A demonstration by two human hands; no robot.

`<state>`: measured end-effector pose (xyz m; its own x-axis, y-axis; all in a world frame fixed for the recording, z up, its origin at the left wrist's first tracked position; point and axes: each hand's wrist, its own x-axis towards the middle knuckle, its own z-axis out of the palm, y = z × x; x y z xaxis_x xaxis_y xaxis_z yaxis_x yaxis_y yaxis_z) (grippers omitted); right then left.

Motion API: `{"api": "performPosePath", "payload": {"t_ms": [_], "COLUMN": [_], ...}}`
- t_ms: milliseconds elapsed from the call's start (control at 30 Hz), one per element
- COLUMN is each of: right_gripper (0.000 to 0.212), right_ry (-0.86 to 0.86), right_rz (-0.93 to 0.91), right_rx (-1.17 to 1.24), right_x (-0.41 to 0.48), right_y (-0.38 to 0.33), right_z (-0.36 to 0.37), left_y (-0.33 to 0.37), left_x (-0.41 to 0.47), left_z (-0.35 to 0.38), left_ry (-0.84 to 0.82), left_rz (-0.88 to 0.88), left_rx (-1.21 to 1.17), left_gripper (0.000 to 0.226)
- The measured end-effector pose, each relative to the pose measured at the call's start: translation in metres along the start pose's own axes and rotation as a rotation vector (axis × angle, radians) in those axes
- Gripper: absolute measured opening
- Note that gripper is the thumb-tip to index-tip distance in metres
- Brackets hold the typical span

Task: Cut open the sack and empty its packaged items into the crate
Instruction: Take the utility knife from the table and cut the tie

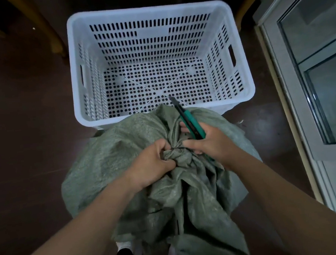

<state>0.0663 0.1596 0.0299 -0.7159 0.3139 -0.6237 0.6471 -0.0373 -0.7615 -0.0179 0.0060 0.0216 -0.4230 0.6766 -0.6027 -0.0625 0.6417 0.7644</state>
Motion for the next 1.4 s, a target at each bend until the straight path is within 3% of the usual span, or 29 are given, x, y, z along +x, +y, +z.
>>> {"api": "performPosePath", "payload": {"t_ms": [167,467,667,967,1133,1400], "right_gripper": [0.022,0.006,0.009,0.022,0.019,0.017], "right_ry": [0.252,0.236,0.276,0.193,0.328,0.17], "right_rz": [-0.086,-0.028,0.037,-0.08,-0.1,-0.043], "right_rx": [-0.153,-0.073,0.057,-0.134,-0.155,-0.124], "right_x": [-0.019,-0.035,-0.037,-0.034,-0.034,-0.024], "right_y": [-0.018,-0.021,-0.027,-0.032,-0.025,-0.032], "right_z": [0.003,0.017,0.023,0.031,0.037,0.036], "left_y": [0.017,0.018,0.021,0.019,0.02,0.019], "left_x": [-0.009,-0.02,-0.025,-0.03,-0.031,-0.032], "left_z": [-0.018,-0.027,-0.031,-0.034,-0.031,-0.032], "left_ry": [0.004,-0.012,-0.081,-0.069,0.018,0.081], "left_rz": [0.061,0.145,0.158,0.127,0.14,0.123], "left_rx": [-0.095,-0.119,-0.096,-0.066,-0.102,-0.043], "left_gripper": [0.029,0.027,0.025,0.025,0.028,0.033]}}
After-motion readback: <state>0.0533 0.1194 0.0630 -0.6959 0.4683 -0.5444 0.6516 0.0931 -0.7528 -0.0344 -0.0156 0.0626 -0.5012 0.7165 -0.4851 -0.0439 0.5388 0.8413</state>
